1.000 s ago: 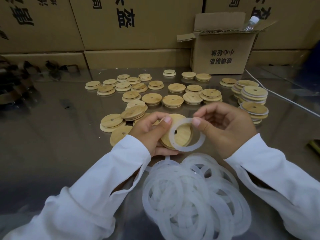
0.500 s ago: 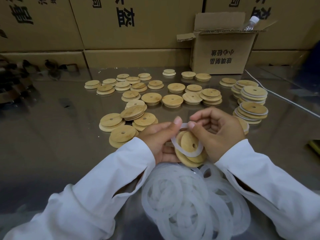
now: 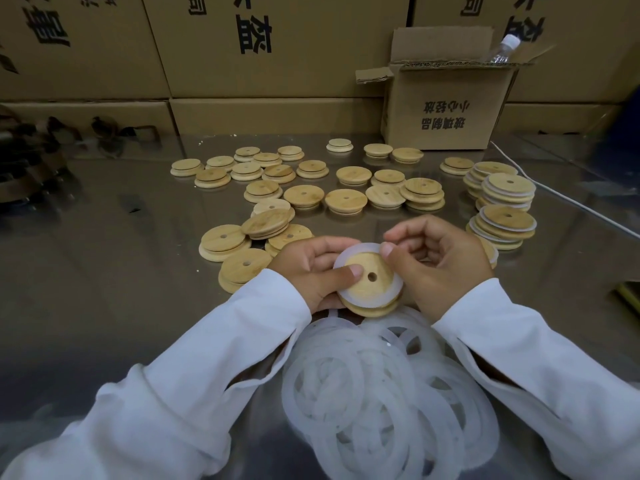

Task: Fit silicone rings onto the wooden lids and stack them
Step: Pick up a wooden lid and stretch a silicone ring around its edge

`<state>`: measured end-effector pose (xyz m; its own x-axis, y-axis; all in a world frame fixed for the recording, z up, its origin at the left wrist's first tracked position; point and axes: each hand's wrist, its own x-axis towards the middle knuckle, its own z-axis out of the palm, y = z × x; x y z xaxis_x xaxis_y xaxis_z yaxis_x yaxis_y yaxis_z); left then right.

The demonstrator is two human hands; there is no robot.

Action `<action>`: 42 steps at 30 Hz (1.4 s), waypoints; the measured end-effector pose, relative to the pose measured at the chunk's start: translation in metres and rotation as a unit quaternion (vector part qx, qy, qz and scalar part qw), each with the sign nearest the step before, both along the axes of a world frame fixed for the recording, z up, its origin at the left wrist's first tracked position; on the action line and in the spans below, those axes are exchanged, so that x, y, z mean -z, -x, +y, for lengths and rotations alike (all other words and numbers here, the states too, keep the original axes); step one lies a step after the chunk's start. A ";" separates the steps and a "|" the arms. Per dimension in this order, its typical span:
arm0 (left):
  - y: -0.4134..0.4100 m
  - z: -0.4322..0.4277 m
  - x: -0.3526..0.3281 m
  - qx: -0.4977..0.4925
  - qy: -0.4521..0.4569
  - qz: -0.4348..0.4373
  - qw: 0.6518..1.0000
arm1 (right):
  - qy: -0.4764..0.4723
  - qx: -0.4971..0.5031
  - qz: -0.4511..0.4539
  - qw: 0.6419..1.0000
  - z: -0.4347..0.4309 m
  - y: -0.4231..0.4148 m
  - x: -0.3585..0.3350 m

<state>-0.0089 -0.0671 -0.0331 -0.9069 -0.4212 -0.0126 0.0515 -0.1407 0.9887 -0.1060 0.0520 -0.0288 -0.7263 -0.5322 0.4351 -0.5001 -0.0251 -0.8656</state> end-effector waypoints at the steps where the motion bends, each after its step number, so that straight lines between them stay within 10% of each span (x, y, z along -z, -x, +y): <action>1: 0.000 0.000 0.000 0.001 0.001 0.003 1.000 | -0.001 0.002 -0.005 1.000 0.000 0.000 0.000; 42: -0.005 -0.006 -0.001 -0.017 0.108 0.037 0.993 | -0.052 0.029 0.029 0.998 0.003 0.002 -0.005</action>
<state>-0.0039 -0.0730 -0.0322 -0.8871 -0.4373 0.1473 0.1265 0.0766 0.9890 -0.1083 0.0550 -0.0238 -0.7333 -0.5338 0.4212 -0.5466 0.0944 -0.8320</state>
